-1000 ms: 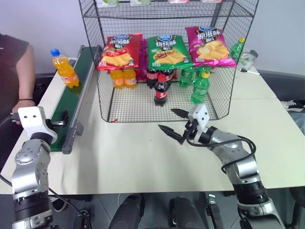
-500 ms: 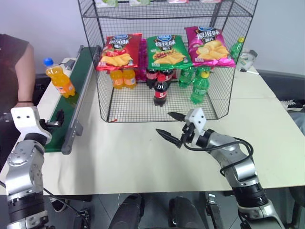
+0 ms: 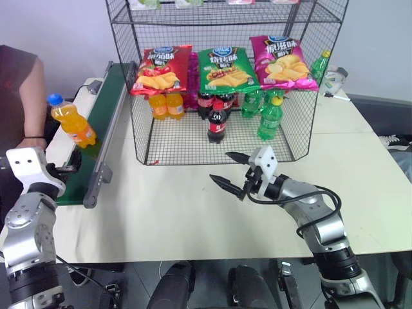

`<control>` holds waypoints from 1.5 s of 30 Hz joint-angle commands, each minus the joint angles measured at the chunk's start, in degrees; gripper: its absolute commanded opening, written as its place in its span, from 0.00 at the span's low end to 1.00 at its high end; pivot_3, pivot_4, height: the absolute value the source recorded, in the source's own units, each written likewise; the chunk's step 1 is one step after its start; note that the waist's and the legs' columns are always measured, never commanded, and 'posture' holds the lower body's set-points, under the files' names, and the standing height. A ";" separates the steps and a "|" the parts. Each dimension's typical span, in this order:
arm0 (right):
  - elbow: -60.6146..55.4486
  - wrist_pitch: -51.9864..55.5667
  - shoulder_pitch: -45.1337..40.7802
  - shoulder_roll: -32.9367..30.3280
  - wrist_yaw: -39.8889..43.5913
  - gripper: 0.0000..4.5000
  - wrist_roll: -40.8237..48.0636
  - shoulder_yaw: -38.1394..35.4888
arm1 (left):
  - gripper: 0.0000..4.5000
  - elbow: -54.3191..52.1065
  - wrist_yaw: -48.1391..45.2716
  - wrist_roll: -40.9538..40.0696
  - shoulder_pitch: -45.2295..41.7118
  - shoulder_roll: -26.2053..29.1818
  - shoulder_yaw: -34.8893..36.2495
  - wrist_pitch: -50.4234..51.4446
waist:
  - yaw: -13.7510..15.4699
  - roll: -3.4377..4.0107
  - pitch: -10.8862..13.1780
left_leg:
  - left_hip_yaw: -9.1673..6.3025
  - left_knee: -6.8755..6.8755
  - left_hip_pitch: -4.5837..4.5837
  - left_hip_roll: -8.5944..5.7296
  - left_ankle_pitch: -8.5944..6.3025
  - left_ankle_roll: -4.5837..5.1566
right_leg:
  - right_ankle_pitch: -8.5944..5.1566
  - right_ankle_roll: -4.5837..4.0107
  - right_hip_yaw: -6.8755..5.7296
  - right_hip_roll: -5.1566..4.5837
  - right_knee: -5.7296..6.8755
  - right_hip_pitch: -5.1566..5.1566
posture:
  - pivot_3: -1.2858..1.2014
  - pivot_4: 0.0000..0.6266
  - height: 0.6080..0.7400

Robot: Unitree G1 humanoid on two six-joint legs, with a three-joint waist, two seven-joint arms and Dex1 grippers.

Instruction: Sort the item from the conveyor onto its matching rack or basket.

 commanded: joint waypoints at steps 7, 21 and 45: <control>-2.37 -0.88 -0.19 0.21 -0.05 1.00 0.13 0.33 | 1.00 -1.22 -0.28 -1.25 -0.28 1.65 2.27 -2.08 | 0.00 0.00 0.00 | 0.00 0.00 0.00 0.00 0.00 0.00 | 0.00 0.00 0.00 0.00 0.00 -0.01 | 0.52 0.24 1.00; -2.49 -0.93 0.02 0.41 -0.35 1.00 0.28 0.69 | 1.00 -1.62 -0.59 -1.58 -0.30 2.07 2.74 -2.45 | 0.00 0.00 0.00 | 0.00 0.00 0.00 0.00 0.00 0.00 | 0.00 0.00 0.00 0.00 0.00 -0.01 | 0.52 0.24 1.00; -2.60 -0.45 -2.94 -0.98 -0.26 1.00 1.20 -1.38 | 0.55 -18.05 -9.83 -12.20 -10.32 8.76 -6.28 10.61 | -0.05 -0.10 0.02 | 0.01 0.09 -0.03 -0.04 0.00 0.00 | 0.00 -0.01 -0.04 -0.01 -0.03 0.04 | 0.52 0.24 1.00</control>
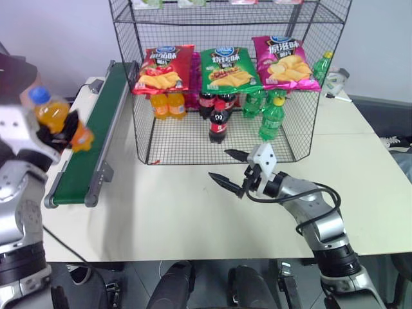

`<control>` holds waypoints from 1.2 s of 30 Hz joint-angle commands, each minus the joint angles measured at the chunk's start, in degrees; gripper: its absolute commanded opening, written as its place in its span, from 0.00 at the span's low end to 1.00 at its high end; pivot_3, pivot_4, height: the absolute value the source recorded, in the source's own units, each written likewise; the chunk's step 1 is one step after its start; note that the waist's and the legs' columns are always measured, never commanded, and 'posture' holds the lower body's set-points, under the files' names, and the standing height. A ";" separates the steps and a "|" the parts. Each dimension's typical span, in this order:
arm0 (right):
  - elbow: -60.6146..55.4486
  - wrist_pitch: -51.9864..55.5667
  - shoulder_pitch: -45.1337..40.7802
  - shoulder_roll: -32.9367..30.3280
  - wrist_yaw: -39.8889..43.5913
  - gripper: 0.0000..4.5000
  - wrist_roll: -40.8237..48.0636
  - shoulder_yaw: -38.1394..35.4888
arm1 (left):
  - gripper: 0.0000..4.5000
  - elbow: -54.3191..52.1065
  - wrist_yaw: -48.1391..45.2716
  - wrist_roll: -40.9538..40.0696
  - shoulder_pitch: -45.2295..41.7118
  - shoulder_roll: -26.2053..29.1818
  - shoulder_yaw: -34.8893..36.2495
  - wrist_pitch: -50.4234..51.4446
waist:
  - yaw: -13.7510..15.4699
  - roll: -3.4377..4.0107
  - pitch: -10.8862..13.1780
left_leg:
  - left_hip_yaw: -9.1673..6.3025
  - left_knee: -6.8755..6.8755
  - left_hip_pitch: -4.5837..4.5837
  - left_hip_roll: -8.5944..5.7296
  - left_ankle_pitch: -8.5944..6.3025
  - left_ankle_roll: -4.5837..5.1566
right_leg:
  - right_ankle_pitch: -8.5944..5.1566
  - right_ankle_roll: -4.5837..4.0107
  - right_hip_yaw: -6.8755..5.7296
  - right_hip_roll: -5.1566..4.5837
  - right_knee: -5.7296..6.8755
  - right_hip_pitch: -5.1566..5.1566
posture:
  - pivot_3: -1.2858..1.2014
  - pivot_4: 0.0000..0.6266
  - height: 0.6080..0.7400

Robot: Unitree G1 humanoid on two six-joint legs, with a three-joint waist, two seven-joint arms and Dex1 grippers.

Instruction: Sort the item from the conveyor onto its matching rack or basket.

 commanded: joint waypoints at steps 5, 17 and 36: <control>-3.36 -0.15 -1.00 -1.03 -0.03 1.00 1.24 -2.11 | 0.55 -9.27 -3.88 -3.62 -2.29 -1.80 -12.23 7.30 | -0.90 0.04 0.00 | 0.01 -0.16 0.00 0.05 0.02 -0.01 | 0.01 0.01 0.06 0.04 0.07 0.11 | 0.52 0.24 1.00; -5.95 1.04 -0.05 -1.36 -1.33 1.00 1.20 -2.21 | 0.55 23.18 4.70 16.10 -13.40 -20.25 -25.54 -15.14 | -1.05 0.00 0.02 | 0.00 -0.12 -0.03 0.01 0.04 -0.02 | 0.01 0.03 0.00 0.04 0.11 0.10 | 0.52 0.24 1.00; -10.21 2.67 2.63 -1.32 -4.14 1.00 1.16 -2.18 | 0.78 61.11 2.95 18.54 -30.71 -25.61 -22.39 -31.82 | -0.18 -0.02 0.03 | -0.01 0.10 -0.05 -0.07 0.03 0.01 | 0.02 0.08 -0.07 0.09 0.24 0.16 | 0.52 0.24 1.00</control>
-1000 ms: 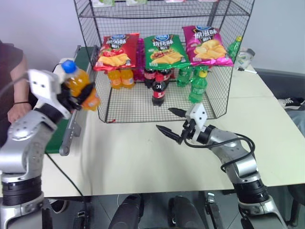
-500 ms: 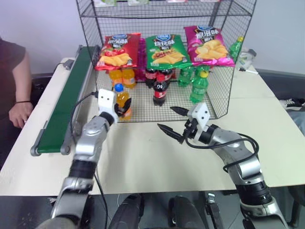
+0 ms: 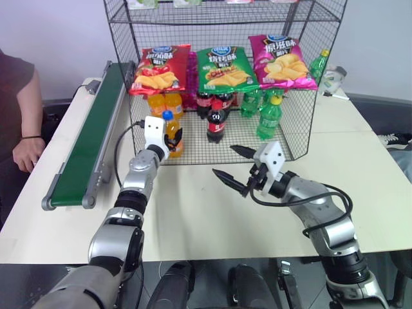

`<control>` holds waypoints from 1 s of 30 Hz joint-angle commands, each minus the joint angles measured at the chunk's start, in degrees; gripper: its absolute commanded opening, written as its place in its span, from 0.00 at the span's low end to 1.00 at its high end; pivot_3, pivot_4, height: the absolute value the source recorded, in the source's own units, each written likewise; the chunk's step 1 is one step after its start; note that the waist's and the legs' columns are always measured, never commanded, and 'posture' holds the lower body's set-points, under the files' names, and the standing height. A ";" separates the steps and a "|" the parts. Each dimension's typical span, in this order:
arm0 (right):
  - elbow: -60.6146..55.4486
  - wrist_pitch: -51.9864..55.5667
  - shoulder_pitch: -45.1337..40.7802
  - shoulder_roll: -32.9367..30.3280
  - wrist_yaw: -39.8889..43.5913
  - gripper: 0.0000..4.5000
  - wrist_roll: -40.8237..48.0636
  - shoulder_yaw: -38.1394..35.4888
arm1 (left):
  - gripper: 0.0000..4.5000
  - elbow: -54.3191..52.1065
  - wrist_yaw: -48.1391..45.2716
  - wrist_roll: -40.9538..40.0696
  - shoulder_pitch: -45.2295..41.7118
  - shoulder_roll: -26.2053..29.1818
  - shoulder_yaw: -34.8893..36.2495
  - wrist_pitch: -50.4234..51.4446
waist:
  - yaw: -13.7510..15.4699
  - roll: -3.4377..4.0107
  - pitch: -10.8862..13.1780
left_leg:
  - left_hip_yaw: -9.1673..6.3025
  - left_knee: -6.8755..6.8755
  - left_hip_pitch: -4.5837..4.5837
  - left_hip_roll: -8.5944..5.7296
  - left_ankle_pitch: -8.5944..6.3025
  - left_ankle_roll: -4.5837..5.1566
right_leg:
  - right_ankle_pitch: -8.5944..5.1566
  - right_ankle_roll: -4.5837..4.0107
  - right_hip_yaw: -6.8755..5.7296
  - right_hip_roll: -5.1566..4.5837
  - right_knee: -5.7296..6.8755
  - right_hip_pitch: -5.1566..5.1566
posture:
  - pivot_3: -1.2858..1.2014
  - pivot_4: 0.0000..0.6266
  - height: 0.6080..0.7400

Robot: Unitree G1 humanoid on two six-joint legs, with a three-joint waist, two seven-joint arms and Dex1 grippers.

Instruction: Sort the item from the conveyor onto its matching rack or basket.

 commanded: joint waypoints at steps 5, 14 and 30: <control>-2.59 -0.26 -0.62 -0.06 -0.31 1.00 0.78 -0.77 | 0.99 -4.90 -2.33 -0.37 0.12 0.87 1.63 -1.57 | 0.02 0.00 0.00 | 0.00 0.02 0.00 0.00 0.00 0.00 | 0.00 0.00 0.00 0.00 0.00 0.01 | 0.52 0.24 1.00; -2.72 -0.06 -0.55 -0.21 -0.05 1.00 1.15 -0.73 | 0.99 -28.14 -4.95 -2.09 12.09 5.62 2.49 5.48 | -1.02 0.01 -0.01 | -0.01 -0.01 0.01 0.01 0.00 0.00 | 0.00 -0.01 0.03 0.00 0.04 -0.01 | 0.52 0.24 1.00; -0.59 -0.30 -0.63 -4.83 2.35 1.00 1.85 -5.21 | 0.99 -61.16 -18.49 -17.13 34.38 26.40 13.30 32.63 | -1.06 0.13 -0.03 | -0.01 -0.16 0.05 0.09 0.00 0.00 | -0.02 -0.05 0.12 -0.06 0.02 -0.06 | 0.52 0.24 1.00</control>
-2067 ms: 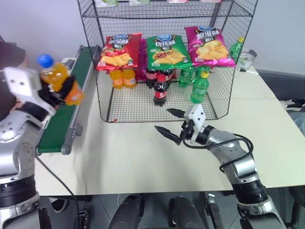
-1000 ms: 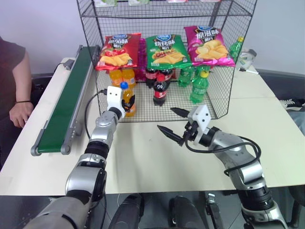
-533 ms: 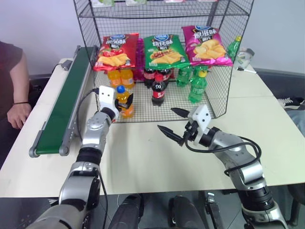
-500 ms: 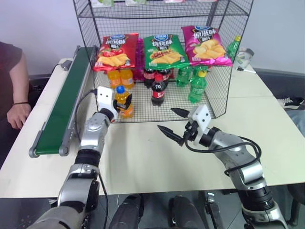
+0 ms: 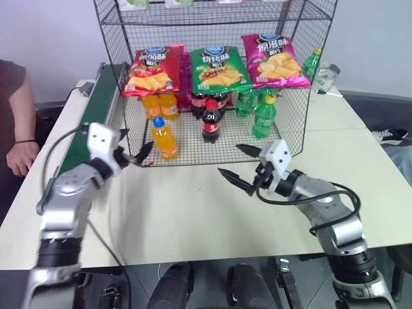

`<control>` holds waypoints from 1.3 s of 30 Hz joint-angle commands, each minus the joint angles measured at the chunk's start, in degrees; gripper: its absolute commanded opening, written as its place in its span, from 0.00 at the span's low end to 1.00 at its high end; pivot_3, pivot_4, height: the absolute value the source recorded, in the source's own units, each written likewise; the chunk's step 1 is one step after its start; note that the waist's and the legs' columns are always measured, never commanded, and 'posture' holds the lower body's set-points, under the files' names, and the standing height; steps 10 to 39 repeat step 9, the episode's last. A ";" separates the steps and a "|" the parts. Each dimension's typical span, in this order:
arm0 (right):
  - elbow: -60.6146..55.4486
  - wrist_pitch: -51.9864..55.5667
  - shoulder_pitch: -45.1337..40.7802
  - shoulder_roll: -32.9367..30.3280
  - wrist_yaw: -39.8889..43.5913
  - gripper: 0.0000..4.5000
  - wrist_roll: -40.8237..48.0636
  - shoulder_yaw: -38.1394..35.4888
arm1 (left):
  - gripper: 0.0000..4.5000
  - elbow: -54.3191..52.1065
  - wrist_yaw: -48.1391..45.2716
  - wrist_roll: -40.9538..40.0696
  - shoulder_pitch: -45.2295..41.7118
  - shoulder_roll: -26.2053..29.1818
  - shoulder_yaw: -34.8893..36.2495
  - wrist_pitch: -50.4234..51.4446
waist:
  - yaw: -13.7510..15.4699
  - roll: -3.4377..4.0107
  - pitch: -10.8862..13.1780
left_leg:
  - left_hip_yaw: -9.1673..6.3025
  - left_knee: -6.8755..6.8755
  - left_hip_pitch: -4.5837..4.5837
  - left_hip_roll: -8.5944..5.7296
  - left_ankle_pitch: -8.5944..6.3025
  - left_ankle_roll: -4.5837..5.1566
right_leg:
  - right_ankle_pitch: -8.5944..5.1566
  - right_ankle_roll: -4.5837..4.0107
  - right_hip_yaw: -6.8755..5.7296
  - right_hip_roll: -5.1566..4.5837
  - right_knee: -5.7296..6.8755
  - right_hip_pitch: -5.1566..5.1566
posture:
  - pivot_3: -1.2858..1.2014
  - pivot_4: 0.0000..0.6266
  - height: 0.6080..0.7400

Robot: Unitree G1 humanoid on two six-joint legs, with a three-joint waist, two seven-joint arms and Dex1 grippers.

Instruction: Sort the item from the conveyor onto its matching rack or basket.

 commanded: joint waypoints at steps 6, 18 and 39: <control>0.74 -1.64 -0.45 -1.97 2.14 1.00 0.96 -2.84 | 0.99 -7.31 -3.68 -4.73 9.06 4.82 7.64 5.84 | 0.50 0.01 -0.01 | -0.03 0.07 0.04 -0.01 -0.03 0.02 | -0.10 -0.18 -0.01 -0.04 -0.12 -0.03 | 0.52 0.24 1.00; 0.88 -1.76 -0.42 -2.06 2.40 1.00 1.00 -2.94 | 0.99 -8.42 -4.15 -5.21 10.39 5.05 8.02 6.79 | 0.47 0.01 0.00 | -0.03 0.03 0.03 0.00 -0.03 0.01 | -0.10 -0.18 0.00 -0.05 -0.12 -0.03 | 0.52 0.24 1.00; 0.88 -1.76 -0.42 -2.06 2.40 1.00 1.00 -2.94 | 0.99 -8.42 -4.15 -5.21 10.39 5.05 8.02 6.79 | 0.47 0.01 0.00 | -0.03 0.03 0.03 0.00 -0.03 0.01 | -0.10 -0.18 0.00 -0.05 -0.12 -0.03 | 0.52 0.24 1.00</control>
